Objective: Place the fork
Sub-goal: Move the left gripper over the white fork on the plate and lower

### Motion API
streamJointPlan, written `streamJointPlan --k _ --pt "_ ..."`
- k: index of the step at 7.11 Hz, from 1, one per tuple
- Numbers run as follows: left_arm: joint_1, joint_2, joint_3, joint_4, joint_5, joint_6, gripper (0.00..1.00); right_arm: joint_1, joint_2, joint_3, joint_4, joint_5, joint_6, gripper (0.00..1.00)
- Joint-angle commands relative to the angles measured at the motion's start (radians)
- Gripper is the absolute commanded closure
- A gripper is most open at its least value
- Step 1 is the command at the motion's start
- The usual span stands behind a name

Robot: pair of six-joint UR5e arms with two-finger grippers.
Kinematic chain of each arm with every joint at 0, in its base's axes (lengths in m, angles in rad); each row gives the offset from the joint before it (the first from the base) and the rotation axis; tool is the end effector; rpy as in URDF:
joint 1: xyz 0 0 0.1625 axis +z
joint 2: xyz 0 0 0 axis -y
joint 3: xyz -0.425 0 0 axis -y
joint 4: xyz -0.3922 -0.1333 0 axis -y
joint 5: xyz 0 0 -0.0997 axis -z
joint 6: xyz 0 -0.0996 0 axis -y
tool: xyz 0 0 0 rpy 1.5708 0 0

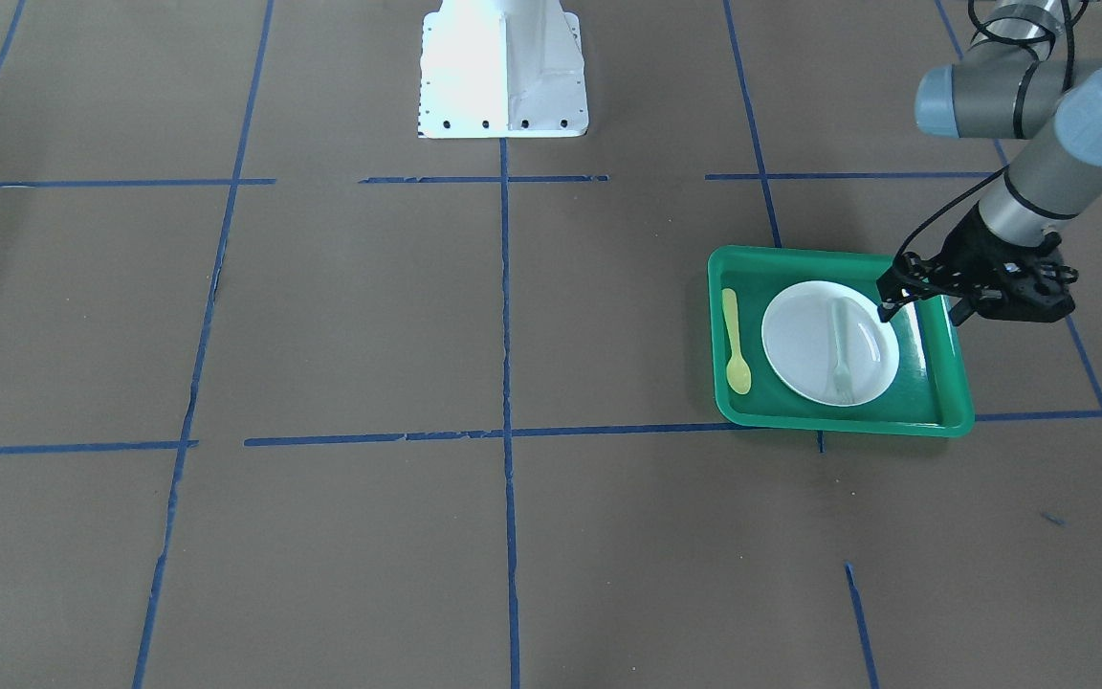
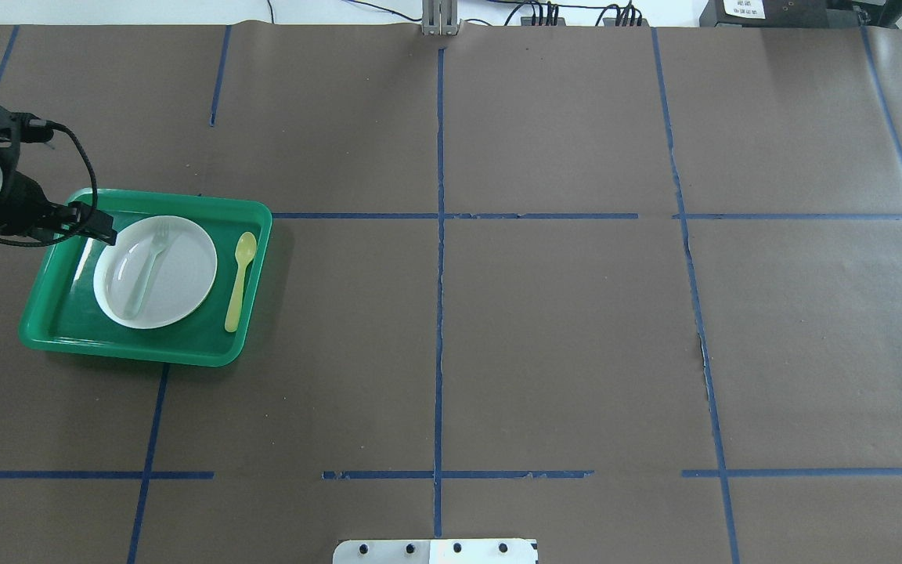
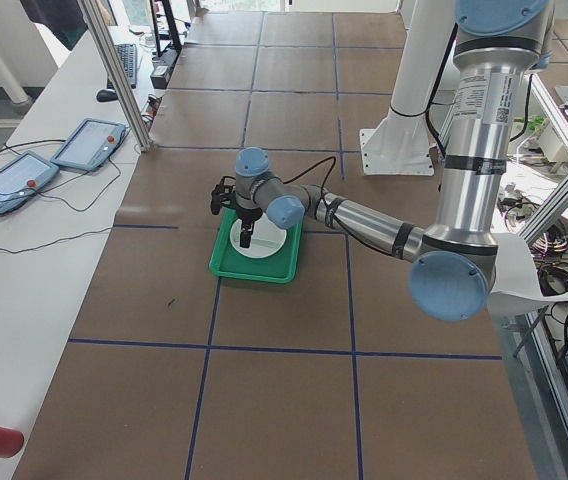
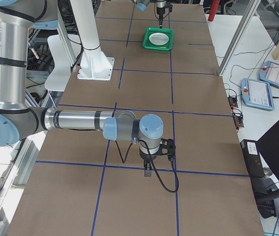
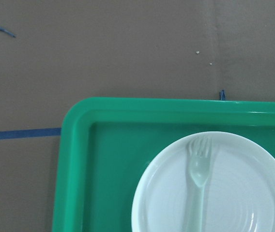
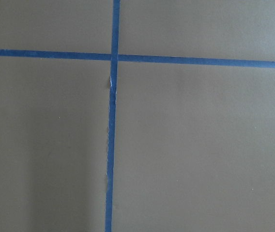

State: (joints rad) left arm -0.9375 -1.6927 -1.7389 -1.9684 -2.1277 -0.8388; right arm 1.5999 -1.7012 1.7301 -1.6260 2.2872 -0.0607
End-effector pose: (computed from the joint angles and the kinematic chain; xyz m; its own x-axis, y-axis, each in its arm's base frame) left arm 0.2653 -0.4977 0.4743 0.6648 0.0532 -0.7451 0.0557 0.9912 0.1204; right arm 0.0805 -0.4323 0.6503 0.7537 -0.0215 0.6568 0.0167 0.9998 0.0136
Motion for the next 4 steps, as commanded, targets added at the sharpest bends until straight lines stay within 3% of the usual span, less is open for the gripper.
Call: streamJointPlan --k 1,4 --pt "0.074 -0.063 0.079 -0.007 0.057 -0.065 0.0 0.0 0.0 0.0 0.0 0.0 -0.001 0.0" --pt "0.105 -0.091 0.143 -0.041 0.057 -0.066 0.14 0.0 0.0 -0.001 0.0 0.0 -0.001 0.0"
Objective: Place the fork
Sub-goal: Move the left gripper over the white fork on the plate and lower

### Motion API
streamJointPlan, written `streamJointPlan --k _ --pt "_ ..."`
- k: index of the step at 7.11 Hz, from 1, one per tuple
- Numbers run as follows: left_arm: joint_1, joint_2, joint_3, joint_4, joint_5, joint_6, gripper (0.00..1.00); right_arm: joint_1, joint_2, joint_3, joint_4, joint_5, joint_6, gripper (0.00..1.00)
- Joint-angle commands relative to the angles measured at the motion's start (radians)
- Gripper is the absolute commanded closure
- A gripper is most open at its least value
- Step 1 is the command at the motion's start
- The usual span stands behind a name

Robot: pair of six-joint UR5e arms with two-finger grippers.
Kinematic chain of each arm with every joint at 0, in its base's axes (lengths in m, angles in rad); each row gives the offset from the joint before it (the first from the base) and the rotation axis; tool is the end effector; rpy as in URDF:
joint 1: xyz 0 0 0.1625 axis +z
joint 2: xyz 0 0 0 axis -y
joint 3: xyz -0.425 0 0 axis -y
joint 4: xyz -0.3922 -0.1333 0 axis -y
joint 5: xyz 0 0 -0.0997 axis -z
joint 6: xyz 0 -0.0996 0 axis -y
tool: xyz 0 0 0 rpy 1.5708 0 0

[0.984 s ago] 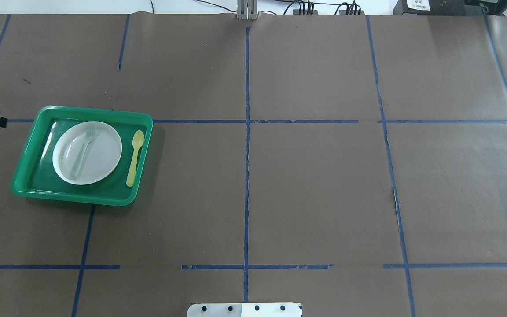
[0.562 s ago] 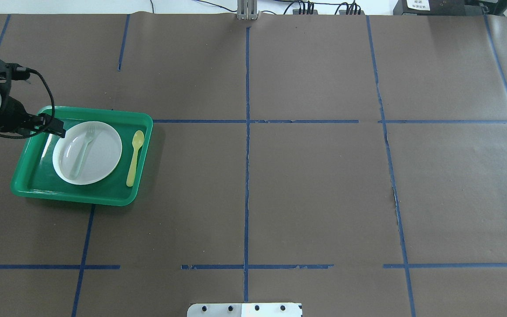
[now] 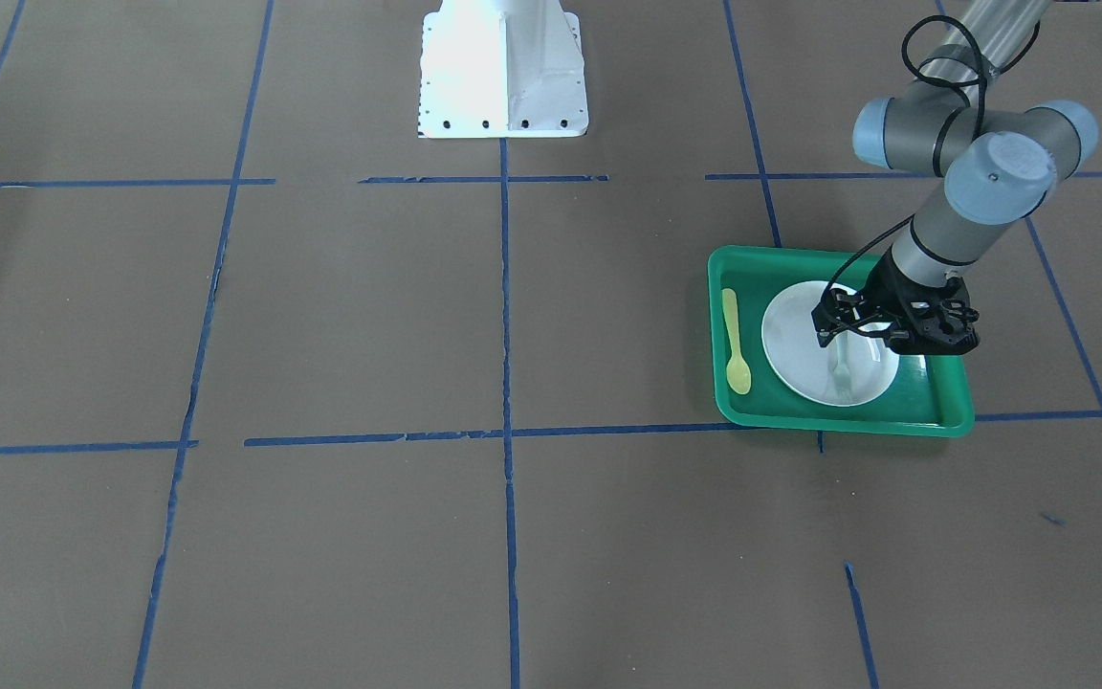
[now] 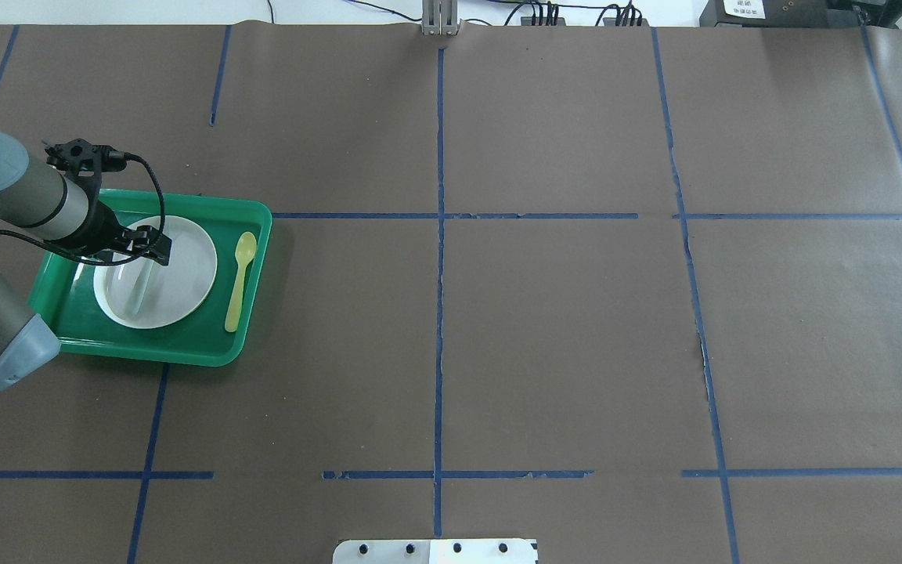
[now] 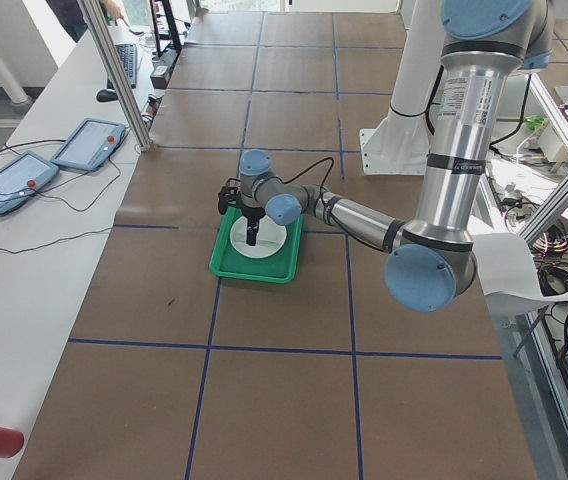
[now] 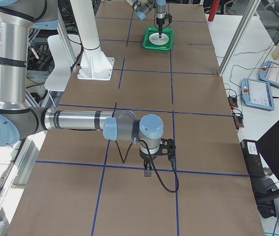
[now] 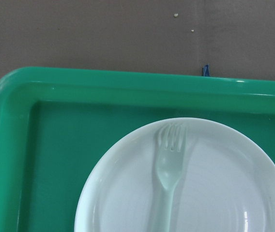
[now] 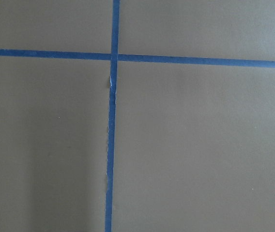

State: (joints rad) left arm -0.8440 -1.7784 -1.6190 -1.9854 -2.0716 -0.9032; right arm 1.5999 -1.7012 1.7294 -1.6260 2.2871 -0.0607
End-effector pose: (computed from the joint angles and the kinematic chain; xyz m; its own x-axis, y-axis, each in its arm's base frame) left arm 0.3344 -0.5048 0.4857 0.6920 0.0390 -0.7208 0.0368 0.9953 0.0892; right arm 0.0805 -0.4323 0.6506 0.7538 -0.0210 0.6568 0.0167 0.9998 0.0129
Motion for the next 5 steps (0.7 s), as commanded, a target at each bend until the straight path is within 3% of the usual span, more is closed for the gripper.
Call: streamJointPlan --k 1,2,5 --pt "0.011 -0.007 0.051 -0.056 0.001 -0.002 0.16 0.0 0.0 -0.001 0.0 0.0 -0.001 0.0" --pt "0.011 -0.007 0.054 -0.067 -0.002 -0.003 0.19 0.0 0.0 0.001 0.0 0.0 -0.001 0.0" --pt "0.013 -0.007 0.056 -0.067 -0.004 -0.002 0.39 0.0 0.0 0.001 0.0 0.0 -0.001 0.0"
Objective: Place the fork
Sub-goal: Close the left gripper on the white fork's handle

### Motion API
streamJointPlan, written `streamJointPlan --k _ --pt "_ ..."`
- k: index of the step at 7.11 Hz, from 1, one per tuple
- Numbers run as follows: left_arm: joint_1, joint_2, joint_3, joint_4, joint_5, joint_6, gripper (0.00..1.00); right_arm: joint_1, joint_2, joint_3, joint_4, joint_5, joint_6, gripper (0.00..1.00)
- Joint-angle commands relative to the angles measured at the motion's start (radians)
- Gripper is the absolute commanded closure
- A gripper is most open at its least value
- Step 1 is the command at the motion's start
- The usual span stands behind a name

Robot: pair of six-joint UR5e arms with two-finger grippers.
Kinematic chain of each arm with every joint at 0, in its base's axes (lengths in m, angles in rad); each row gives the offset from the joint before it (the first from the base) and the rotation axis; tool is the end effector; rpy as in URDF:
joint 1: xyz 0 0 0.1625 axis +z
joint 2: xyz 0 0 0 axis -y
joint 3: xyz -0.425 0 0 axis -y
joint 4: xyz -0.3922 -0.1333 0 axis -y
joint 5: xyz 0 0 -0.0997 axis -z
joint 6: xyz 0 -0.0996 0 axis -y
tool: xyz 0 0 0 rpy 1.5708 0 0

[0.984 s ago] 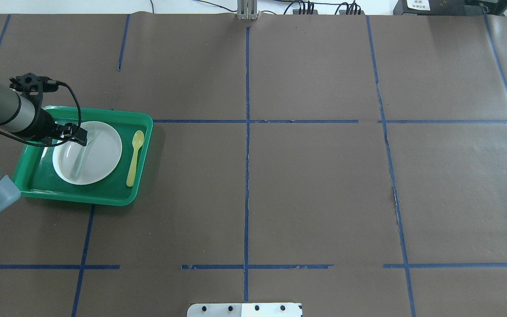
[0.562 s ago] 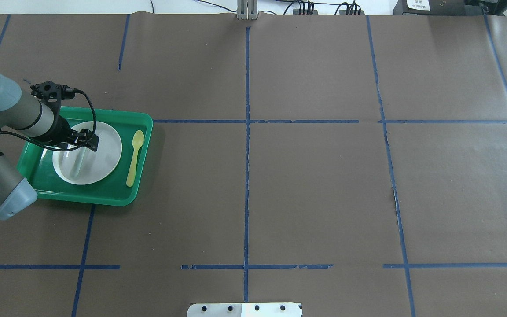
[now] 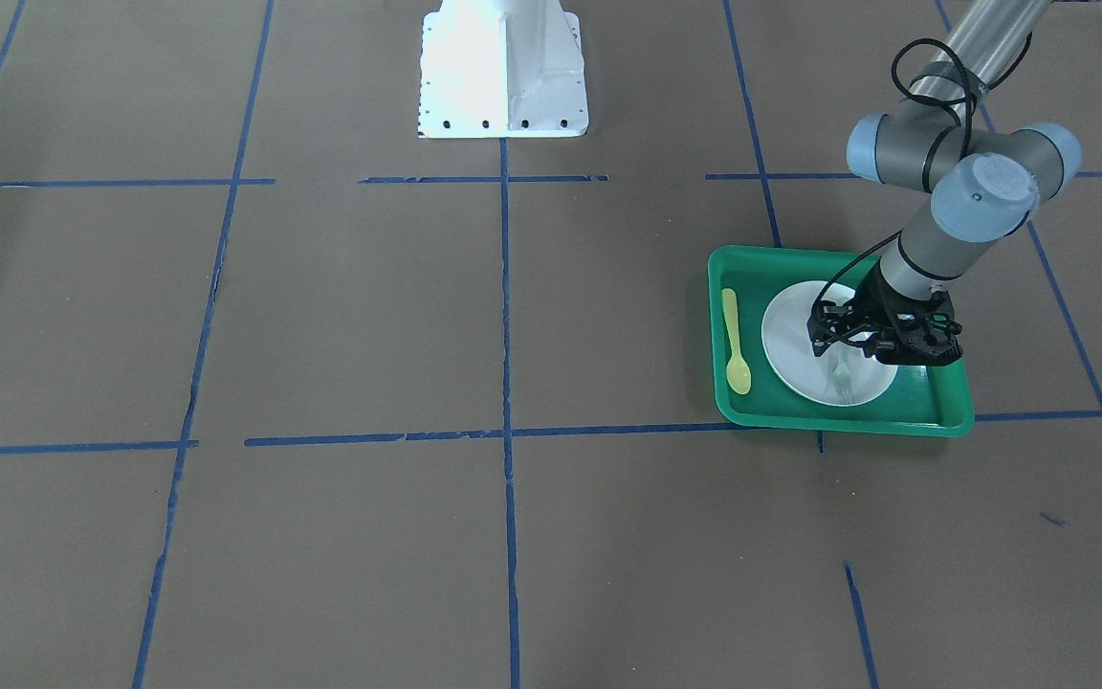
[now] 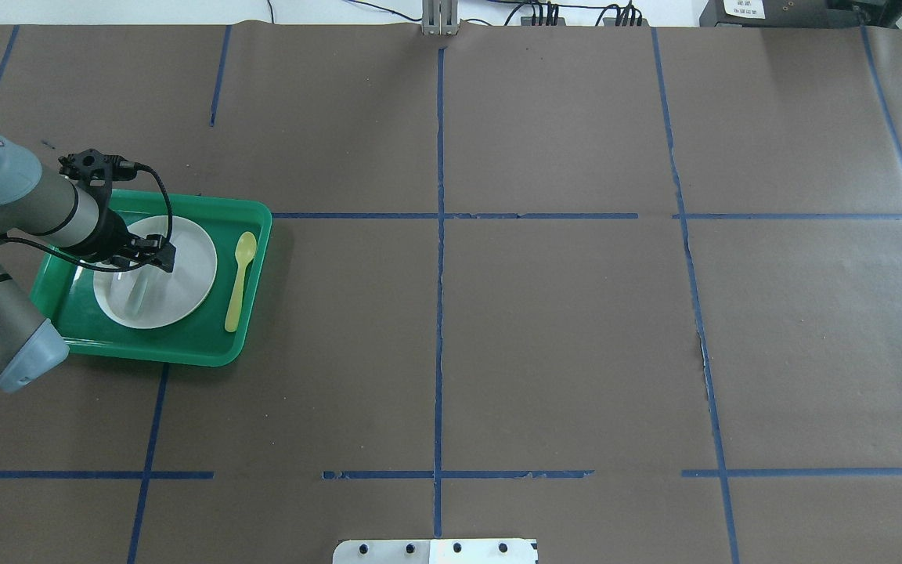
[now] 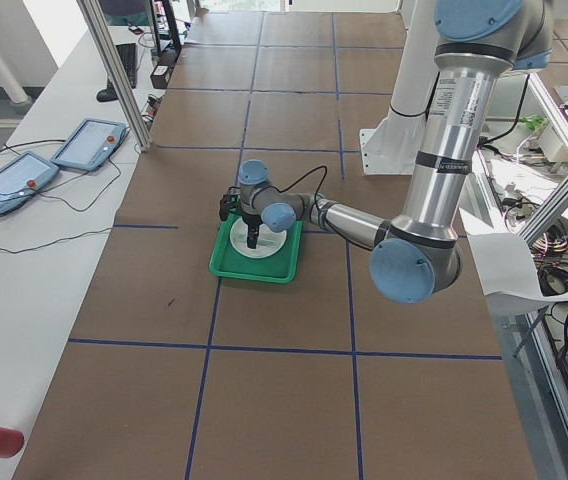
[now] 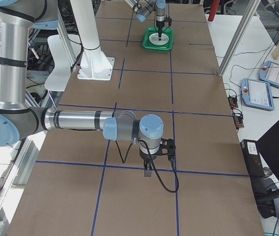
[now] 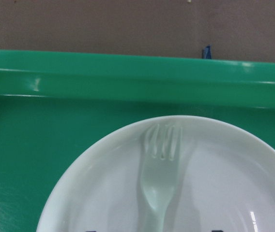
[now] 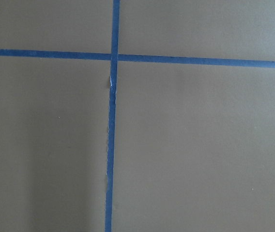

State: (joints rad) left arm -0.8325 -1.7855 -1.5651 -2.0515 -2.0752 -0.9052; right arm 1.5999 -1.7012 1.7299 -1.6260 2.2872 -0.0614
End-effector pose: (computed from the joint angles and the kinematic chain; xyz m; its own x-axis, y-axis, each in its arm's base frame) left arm 0.3453 -0.5060 0.5002 0.6804 0.0555 -0.7307 0.0259 0.9947 0.0997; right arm 0.0805 -0.4323 0.6504 0.7537 -0.0220 0.6568 0.0172 0.9998 0.0138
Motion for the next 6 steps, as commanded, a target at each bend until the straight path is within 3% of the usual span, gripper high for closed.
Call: streamJointPlan --k 1,2,4,5,6 --pt "0.001 0.0 0.002 -0.001 0.0 0.0 0.45 0.0 0.0 0.0 0.0 0.0 0.0 0.0" --pt "0.003 0.001 0.002 -0.001 0.0 0.002 0.57 0.0 0.0 -0.001 0.0 0.0 0.0 0.0" --pt "0.003 0.001 0.0 -0.001 -0.002 -0.001 0.89 0.0 0.0 0.0 0.0 0.0 0.002 0.0" --pt "0.001 0.001 -0.004 -0.001 -0.005 -0.001 1.0 0.0 0.0 -0.001 0.0 0.0 0.0 0.0" --pt "0.0 0.003 -0.022 0.001 -0.009 -0.003 1.0 0.0 0.0 -0.001 0.0 0.0 0.0 0.0"
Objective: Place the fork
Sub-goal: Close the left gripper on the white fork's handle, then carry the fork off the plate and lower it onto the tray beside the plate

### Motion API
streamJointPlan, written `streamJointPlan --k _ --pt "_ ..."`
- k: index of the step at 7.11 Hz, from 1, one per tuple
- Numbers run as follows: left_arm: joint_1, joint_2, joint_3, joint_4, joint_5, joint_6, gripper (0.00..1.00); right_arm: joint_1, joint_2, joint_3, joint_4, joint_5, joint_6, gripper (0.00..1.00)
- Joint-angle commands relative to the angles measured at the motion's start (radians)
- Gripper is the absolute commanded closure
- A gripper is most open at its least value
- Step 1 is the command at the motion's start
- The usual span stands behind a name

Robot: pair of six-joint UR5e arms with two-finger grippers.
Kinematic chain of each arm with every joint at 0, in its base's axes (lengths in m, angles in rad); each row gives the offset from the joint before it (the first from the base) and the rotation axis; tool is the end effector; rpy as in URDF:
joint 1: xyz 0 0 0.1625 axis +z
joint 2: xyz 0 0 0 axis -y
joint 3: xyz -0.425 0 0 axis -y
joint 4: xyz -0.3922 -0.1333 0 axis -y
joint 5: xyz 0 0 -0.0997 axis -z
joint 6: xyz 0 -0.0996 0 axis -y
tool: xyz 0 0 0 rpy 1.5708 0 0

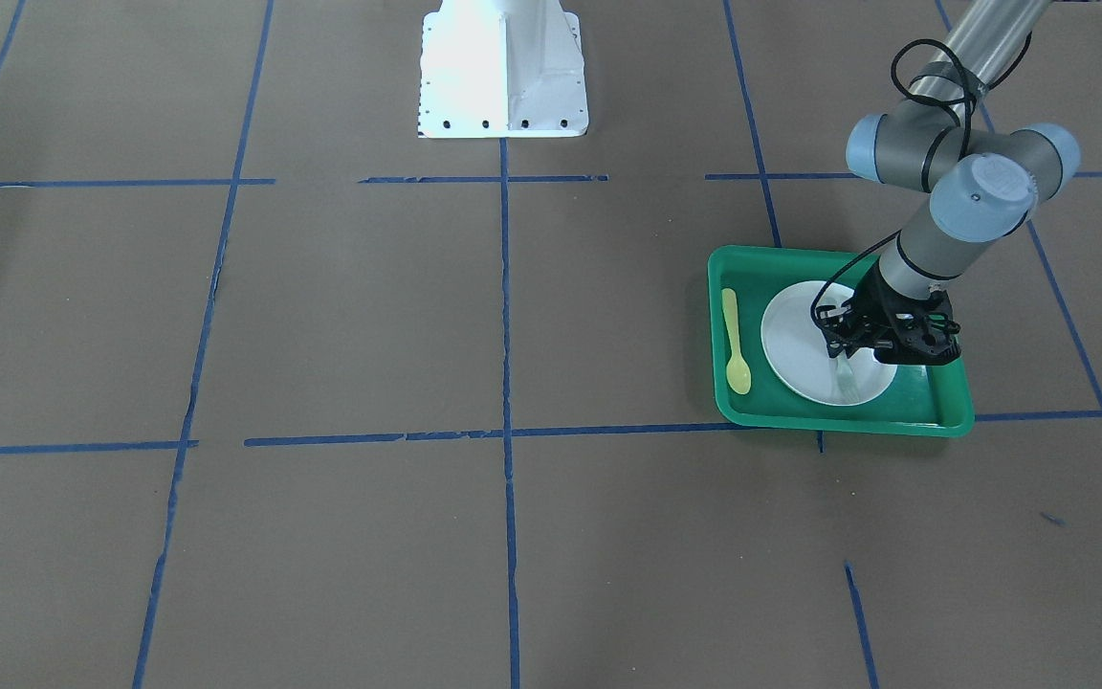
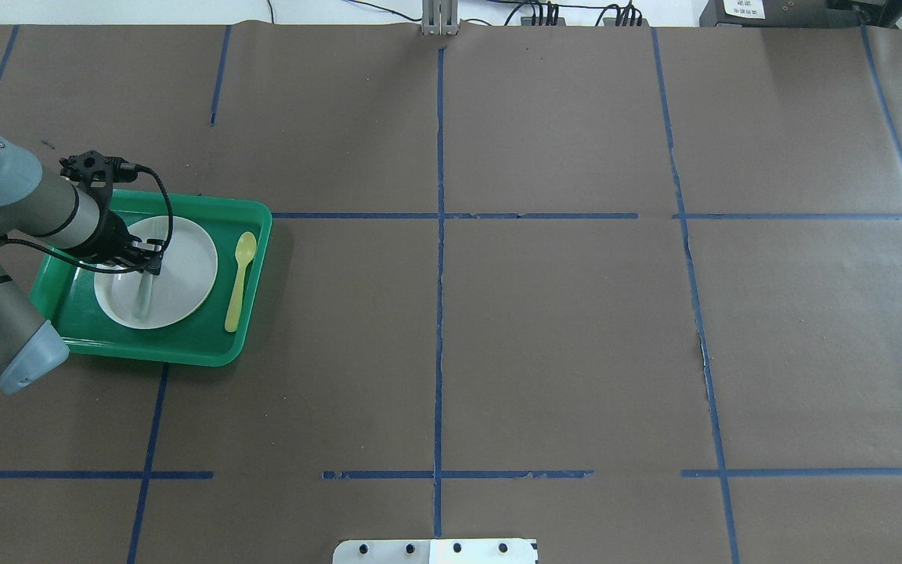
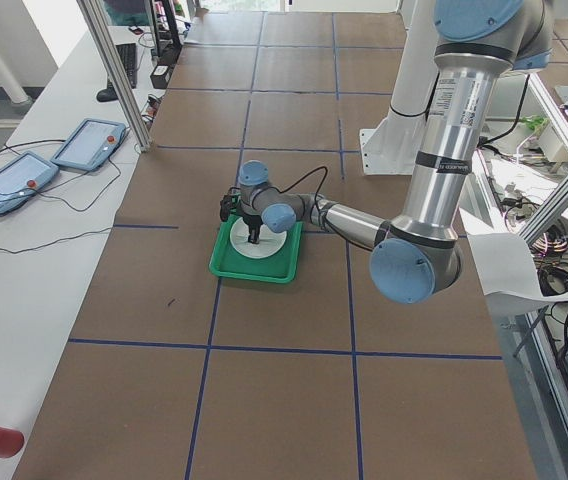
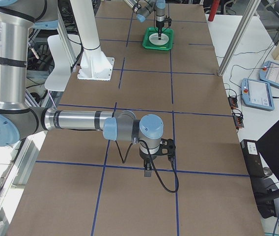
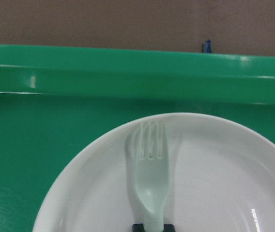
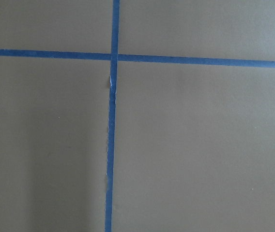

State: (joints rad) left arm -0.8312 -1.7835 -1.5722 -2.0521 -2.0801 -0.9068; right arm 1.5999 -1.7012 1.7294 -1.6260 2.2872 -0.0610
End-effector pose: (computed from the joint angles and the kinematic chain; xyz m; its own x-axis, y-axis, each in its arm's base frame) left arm 0.3453 -0.5042 0.4975 0.6753 0.0582 -0.7353 0.0232 0.9947 0.1000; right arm 0.0805 -0.4323 0.6506 0.7537 -0.0213 0.6569 0.0169 0.9998 0.0131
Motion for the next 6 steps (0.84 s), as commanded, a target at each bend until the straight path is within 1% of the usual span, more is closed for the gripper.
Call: streamJointPlan --k 1,2,3,4,5,6 --pt "-0.006 0.016 -0.07 0.015 -0.005 0.0 1.0 0.0 0.0 0.001 0.0 0.0 0.001 0.0" --pt "-0.014 0.038 -0.109 0.024 -0.005 0.0 1.0 0.0 0.0 0.001 0.0 0.0 0.001 0.0" --pt "-0.032 0.042 -0.112 0.024 -0.005 0.002 1.0 0.0 0.0 -0.001 0.0 0.0 0.0 0.0" --pt "-0.051 0.059 -0.1 0.015 0.0 0.012 1.0 0.0 0.0 0.001 0.0 0.0 0.0 0.0" --pt "-0.096 0.074 -0.08 0.006 0.0 0.049 1.0 0.0 0.0 -0.001 0.0 0.0 0.0 0.0" --pt "-0.132 0.079 -0.047 0.006 0.0 0.112 1.0 0.0 0.0 -0.001 0.0 0.0 0.0 0.0"
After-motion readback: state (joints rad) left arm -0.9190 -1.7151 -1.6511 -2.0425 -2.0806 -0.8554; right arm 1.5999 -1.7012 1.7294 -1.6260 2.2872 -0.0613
